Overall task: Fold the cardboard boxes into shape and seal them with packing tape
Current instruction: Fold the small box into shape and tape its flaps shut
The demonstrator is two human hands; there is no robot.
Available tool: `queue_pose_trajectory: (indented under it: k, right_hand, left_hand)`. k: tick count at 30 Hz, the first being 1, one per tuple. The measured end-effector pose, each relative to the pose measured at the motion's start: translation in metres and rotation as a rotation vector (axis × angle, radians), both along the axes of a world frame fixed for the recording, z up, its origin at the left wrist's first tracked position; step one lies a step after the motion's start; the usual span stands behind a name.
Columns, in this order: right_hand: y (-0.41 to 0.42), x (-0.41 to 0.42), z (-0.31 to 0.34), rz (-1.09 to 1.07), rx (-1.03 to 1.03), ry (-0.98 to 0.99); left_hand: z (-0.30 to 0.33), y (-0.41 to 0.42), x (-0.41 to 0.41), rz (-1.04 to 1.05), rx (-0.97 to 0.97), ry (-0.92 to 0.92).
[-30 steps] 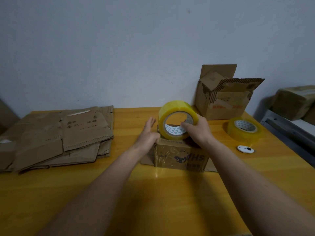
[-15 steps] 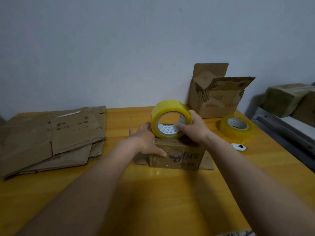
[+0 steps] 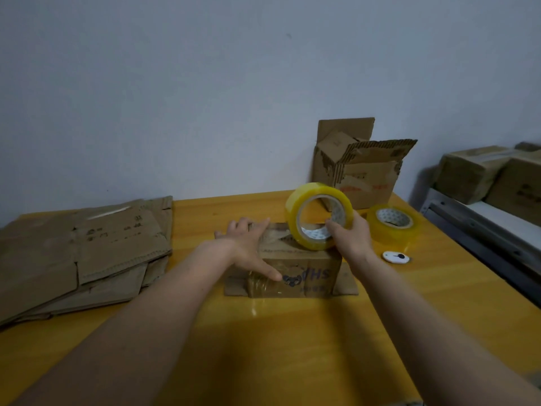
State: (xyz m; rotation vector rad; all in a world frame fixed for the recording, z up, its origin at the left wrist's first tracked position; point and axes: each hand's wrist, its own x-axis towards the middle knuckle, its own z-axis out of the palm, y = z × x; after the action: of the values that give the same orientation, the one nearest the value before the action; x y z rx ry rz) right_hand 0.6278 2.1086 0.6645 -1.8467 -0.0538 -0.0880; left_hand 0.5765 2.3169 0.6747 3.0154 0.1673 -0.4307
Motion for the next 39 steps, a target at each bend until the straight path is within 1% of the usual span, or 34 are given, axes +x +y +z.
queue_pose_trajectory:
  k: [3,5,7,8,10,12,14,18,22,26,30,33,37,39]
  right_hand:
    - [0.001,0.003,-0.001,-0.007,-0.020,-0.035]
    - [0.002,0.004,-0.003,-0.011,-0.057,-0.068]
    - [0.003,0.006,-0.005,-0.036,-0.122,-0.115]
    - [0.002,0.008,-0.005,-0.046,-0.160,-0.138]
    - [0.001,0.010,-0.003,-0.043,-0.234,-0.179]
    - [-0.003,0.012,-0.002,-0.016,-0.262,-0.229]
    - [-0.007,0.014,-0.001,-0.003,-0.225,-0.270]
    - [-0.029,0.024,0.012,-0.054,-0.175,-0.334]
    - [-0.058,0.029,0.013,-0.104,-0.289,-0.365]
    - [-0.069,0.028,0.005,-0.133,-0.377,-0.398]
    - [-0.072,0.029,0.004,-0.154,-0.415,-0.390]
    - [-0.079,0.030,-0.002,-0.169,-0.492,-0.331]
    - [-0.081,0.027,-0.025,-0.164,-0.436,-0.177]
    - [-0.080,0.027,-0.032,-0.147,-0.383,-0.150]
  left_hand:
    - [0.005,-0.018,0.010,-0.034,0.032,0.038]
    - [-0.002,-0.029,0.014,-0.120,0.007,-0.036]
    - [-0.011,-0.033,0.016,-0.185,-0.023,-0.153]
    - [-0.015,-0.032,0.017,-0.195,-0.024,-0.205]
    - [-0.018,-0.031,0.018,-0.201,0.022,-0.244]
    - [-0.017,-0.031,0.017,-0.200,0.051,-0.252]
    - [-0.017,-0.032,0.016,-0.187,0.029,-0.269]
    - [-0.016,-0.031,0.014,-0.162,0.008,-0.217]
    - [-0.016,-0.033,0.014,-0.160,0.001,-0.215]
    - [-0.018,-0.033,0.014,-0.159,0.000,-0.217]
    - [-0.018,-0.033,0.013,-0.158,0.012,-0.219]
    - [-0.019,-0.032,0.013,-0.157,0.017,-0.216]
    - [-0.020,-0.031,0.015,-0.161,0.008,-0.209]
    - [-0.019,-0.030,0.015,-0.184,-0.008,-0.205]
